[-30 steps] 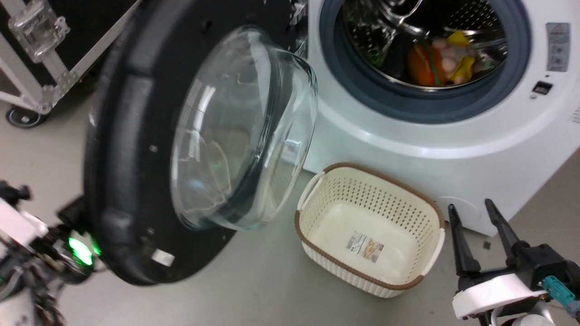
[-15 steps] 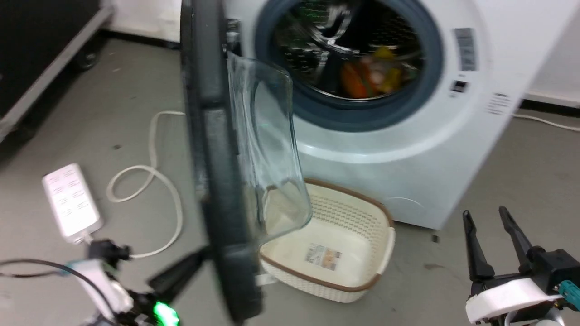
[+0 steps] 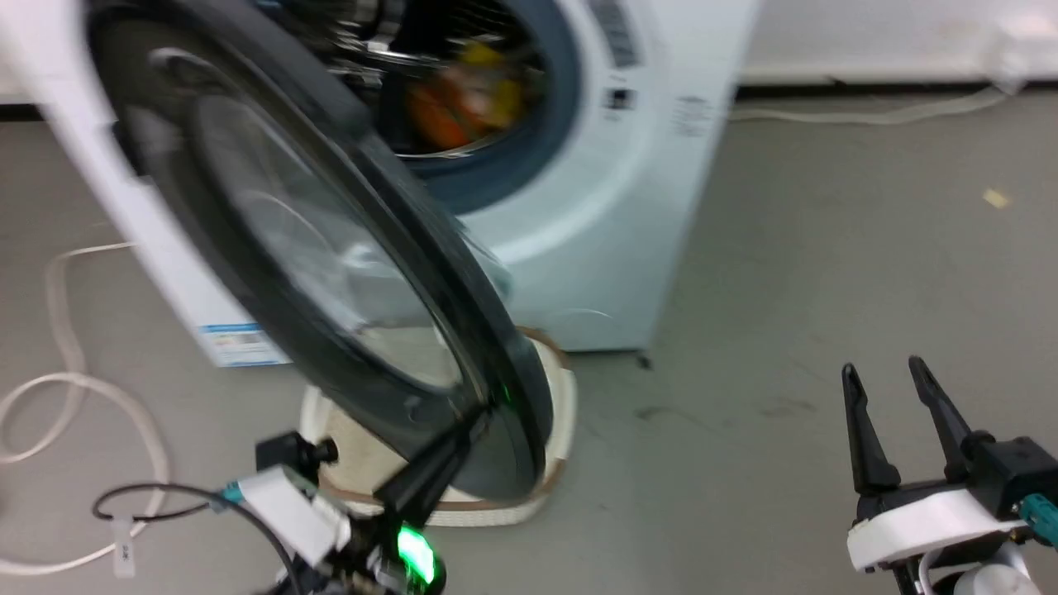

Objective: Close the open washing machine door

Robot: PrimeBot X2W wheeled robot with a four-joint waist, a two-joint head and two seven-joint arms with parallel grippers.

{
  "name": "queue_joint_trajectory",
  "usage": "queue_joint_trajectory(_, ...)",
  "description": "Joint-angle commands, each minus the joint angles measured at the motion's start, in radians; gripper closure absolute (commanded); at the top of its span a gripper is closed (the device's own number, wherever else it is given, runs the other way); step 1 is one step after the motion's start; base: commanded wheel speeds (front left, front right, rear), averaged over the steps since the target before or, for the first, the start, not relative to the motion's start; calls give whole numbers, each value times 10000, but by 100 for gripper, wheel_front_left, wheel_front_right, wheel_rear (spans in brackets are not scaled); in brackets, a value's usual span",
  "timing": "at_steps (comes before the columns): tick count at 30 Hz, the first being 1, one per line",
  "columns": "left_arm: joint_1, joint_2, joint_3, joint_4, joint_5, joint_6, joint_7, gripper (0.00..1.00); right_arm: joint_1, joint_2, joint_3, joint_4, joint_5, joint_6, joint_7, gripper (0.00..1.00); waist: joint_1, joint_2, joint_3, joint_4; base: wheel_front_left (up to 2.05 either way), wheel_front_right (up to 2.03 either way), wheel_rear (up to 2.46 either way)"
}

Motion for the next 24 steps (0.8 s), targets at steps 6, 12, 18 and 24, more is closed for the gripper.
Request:
queue_joint_trajectory(6,-1508,4,-54,305,230,-44,-2210,100,-404,-3,120,7,420,6,-45,0,0,-1,1401,-2342,0,0,0)
queue_joint_trajectory(12,-3160,3,77,965,546,-45,-3791,100,-598,-3,342,144,822,6,-45,0,0,-1,2045,-3311,0,0,0)
queue_joint_trajectory(18,-4812,3,57,2052,855,-45,-4825,100,-705,-3,592,234,1066,6,-46,0,0,-1,2233,-3707,0,0,0)
queue_joint_trajectory(24,-5545,3,144,2834,1119,-45,-5814,100,-741,-3,677,219,1076,6,-46,0,0,-1,1991,-3521,0,0,0)
